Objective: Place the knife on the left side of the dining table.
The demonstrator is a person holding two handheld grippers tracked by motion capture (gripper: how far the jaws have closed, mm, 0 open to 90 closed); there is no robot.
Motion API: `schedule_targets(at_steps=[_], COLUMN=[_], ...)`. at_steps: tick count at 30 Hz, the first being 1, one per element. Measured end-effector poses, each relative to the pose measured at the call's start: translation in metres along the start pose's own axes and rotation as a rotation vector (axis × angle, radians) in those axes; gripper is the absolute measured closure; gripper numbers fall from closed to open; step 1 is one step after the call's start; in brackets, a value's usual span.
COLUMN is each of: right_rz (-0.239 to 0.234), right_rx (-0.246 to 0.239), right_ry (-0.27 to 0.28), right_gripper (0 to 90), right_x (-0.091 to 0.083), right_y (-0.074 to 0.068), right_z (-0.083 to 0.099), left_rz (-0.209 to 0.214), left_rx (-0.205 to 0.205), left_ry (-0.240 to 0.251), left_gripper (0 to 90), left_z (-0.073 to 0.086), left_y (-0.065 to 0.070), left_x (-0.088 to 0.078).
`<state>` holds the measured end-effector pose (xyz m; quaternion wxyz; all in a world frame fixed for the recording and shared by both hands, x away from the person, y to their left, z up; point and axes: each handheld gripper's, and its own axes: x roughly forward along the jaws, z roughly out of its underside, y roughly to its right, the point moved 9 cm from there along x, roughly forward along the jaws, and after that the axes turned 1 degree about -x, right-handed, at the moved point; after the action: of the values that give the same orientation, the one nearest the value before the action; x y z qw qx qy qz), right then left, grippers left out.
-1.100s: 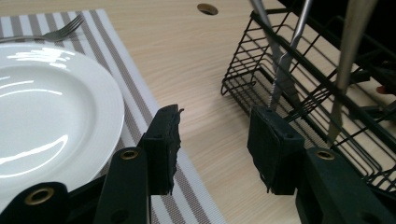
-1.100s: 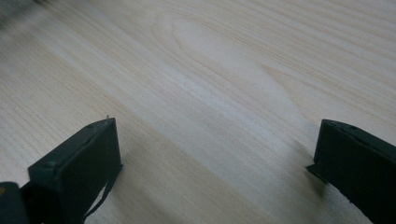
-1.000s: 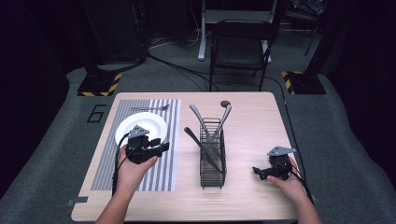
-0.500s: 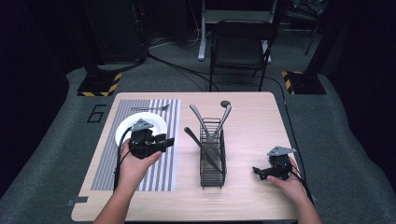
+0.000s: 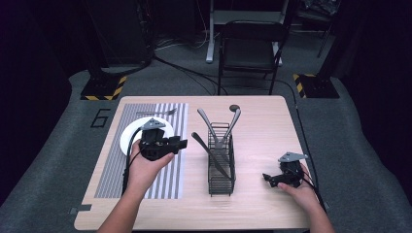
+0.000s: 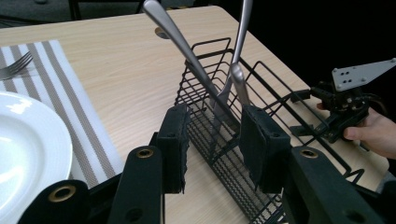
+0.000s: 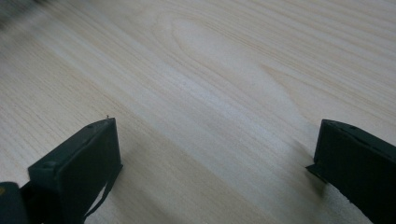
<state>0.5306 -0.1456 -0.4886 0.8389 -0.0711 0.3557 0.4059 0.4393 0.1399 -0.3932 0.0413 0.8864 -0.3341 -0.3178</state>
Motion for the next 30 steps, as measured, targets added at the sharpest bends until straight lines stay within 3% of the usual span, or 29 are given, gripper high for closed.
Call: schedule_targets(at_steps=[12, 30], right_rz=[0.000, 0.000], right_rx=[0.000, 0.000], right_ry=[0.000, 0.000], right_gripper=[0.0, 0.0], right_x=[0.000, 0.000], right_y=[0.000, 0.000], right_z=[0.000, 0.000], left_rz=[0.035, 0.038], left_rx=[-0.024, -0.047], left_ry=[-0.007, -0.017], left_gripper=[61.9, 68.1], left_z=[-0.014, -0.016], left_y=[0.012, 0.012], left_x=[0.015, 0.037])
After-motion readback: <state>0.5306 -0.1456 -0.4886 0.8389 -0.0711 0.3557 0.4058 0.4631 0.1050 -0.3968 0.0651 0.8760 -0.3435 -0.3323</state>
